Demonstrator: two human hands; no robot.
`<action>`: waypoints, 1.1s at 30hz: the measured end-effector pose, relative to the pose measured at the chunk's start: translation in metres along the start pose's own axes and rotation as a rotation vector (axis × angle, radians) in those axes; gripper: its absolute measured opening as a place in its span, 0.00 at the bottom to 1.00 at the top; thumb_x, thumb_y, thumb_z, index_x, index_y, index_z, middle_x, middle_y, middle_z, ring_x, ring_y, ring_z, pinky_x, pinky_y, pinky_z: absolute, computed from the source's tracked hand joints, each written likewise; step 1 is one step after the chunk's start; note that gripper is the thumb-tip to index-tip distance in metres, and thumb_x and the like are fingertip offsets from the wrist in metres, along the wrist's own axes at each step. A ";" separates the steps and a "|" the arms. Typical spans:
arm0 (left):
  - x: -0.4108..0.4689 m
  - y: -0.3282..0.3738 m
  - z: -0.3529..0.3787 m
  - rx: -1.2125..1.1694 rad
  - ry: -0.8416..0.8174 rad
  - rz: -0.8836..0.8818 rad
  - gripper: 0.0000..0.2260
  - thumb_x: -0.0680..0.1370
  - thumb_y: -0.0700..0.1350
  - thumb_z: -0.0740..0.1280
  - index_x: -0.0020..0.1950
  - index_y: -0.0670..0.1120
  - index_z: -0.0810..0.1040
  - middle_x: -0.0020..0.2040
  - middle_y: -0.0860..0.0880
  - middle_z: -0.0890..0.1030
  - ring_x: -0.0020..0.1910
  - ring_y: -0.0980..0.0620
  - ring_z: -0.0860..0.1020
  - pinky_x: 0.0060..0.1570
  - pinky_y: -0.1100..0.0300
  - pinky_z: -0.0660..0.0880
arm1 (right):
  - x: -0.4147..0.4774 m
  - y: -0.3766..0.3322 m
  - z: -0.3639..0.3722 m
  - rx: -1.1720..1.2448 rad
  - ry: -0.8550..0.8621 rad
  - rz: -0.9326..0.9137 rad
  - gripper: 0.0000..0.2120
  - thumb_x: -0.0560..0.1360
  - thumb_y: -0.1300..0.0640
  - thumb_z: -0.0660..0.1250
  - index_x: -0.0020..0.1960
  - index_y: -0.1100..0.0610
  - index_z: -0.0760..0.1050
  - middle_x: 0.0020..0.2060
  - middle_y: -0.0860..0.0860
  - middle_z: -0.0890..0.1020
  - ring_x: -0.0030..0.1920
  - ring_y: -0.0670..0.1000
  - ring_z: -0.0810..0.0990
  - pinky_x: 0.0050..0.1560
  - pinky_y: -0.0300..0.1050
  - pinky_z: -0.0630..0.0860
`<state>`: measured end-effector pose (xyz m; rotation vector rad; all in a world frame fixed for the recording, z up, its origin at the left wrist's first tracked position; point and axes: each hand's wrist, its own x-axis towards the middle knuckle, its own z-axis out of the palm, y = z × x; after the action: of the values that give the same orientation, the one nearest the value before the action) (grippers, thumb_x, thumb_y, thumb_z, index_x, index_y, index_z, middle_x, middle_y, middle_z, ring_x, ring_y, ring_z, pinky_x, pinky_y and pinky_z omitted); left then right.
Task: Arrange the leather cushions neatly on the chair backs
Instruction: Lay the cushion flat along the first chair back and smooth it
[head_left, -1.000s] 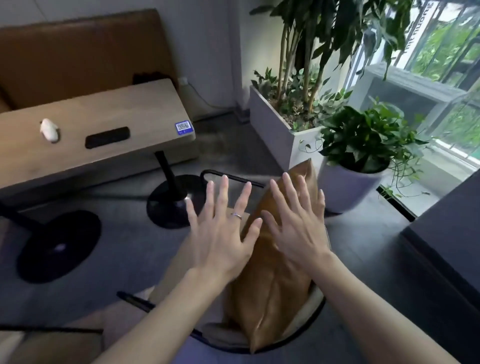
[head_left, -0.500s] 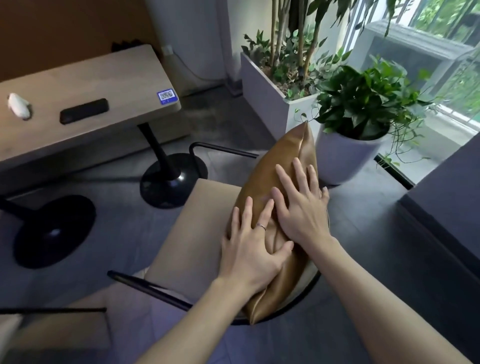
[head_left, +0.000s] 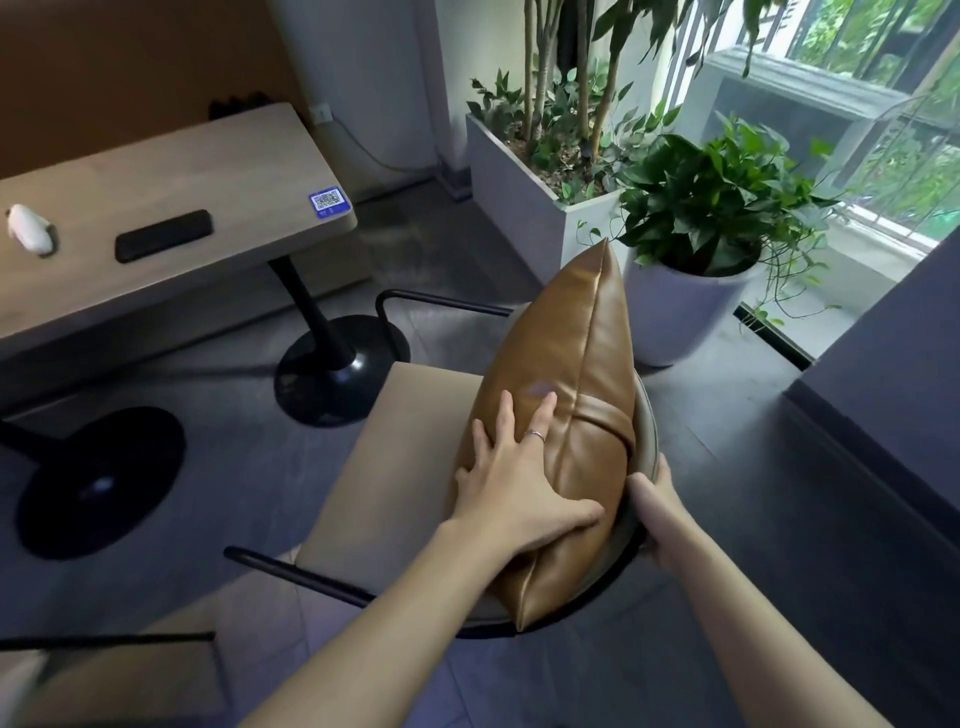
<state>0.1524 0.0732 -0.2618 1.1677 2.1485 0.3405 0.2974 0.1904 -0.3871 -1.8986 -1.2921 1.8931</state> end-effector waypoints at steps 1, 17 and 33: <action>0.002 0.000 -0.002 -0.005 -0.008 0.013 0.55 0.67 0.62 0.76 0.79 0.67 0.39 0.82 0.52 0.35 0.81 0.39 0.41 0.75 0.36 0.55 | 0.006 0.003 0.001 0.020 0.009 -0.014 0.49 0.58 0.48 0.62 0.78 0.37 0.51 0.69 0.55 0.76 0.58 0.63 0.81 0.48 0.61 0.83; 0.040 -0.056 -0.060 0.074 -0.060 0.072 0.51 0.68 0.51 0.76 0.80 0.68 0.45 0.84 0.50 0.44 0.81 0.42 0.52 0.76 0.44 0.58 | 0.053 0.028 0.080 0.019 0.112 -0.005 0.53 0.57 0.37 0.72 0.76 0.31 0.47 0.70 0.47 0.76 0.65 0.61 0.78 0.65 0.64 0.76; 0.038 -0.130 -0.112 0.486 0.378 -0.282 0.47 0.74 0.53 0.73 0.82 0.60 0.43 0.84 0.44 0.44 0.81 0.37 0.44 0.75 0.34 0.50 | -0.027 -0.024 0.234 0.149 -0.115 0.002 0.66 0.57 0.37 0.75 0.79 0.38 0.32 0.78 0.52 0.65 0.71 0.62 0.73 0.69 0.64 0.73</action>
<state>-0.0202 0.0400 -0.2608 1.0896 2.7937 -0.1076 0.0868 0.0834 -0.3940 -1.7428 -1.1436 2.0633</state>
